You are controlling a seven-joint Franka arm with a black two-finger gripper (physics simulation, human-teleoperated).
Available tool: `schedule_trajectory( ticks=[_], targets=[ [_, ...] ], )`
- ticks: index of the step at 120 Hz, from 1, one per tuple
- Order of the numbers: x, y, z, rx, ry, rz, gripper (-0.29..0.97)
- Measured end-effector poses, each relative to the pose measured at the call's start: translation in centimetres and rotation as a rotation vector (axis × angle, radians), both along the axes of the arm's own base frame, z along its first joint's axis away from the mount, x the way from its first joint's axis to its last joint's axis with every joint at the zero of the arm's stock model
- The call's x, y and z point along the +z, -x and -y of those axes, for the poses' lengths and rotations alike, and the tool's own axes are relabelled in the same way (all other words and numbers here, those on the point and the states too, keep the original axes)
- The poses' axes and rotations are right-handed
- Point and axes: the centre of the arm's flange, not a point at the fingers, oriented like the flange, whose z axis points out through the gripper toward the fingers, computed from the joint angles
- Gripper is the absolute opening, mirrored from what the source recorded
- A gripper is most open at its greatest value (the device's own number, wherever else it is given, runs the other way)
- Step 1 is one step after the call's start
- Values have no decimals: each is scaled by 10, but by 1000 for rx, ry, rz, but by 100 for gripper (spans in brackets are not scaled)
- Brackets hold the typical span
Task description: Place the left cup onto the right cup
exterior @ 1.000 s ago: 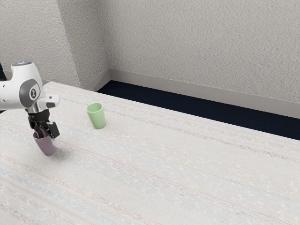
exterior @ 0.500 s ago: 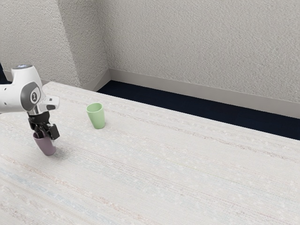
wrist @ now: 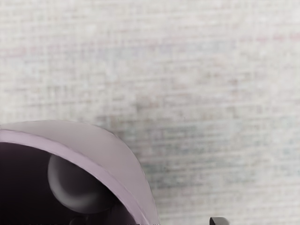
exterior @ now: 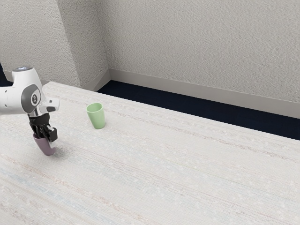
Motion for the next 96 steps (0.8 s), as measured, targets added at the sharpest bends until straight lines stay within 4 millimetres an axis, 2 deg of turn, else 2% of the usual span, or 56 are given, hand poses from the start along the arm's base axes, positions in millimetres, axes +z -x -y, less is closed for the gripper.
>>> schedule_trajectory(
  ticks=[18, 52, 96],
  targets=[
    [0, 0, 0, 2, 0, 1, 20],
    [1, 0, 0, 7, -2, 3, -3],
    [2, 2, -3, 25, -9, 1, -9]
  ],
)
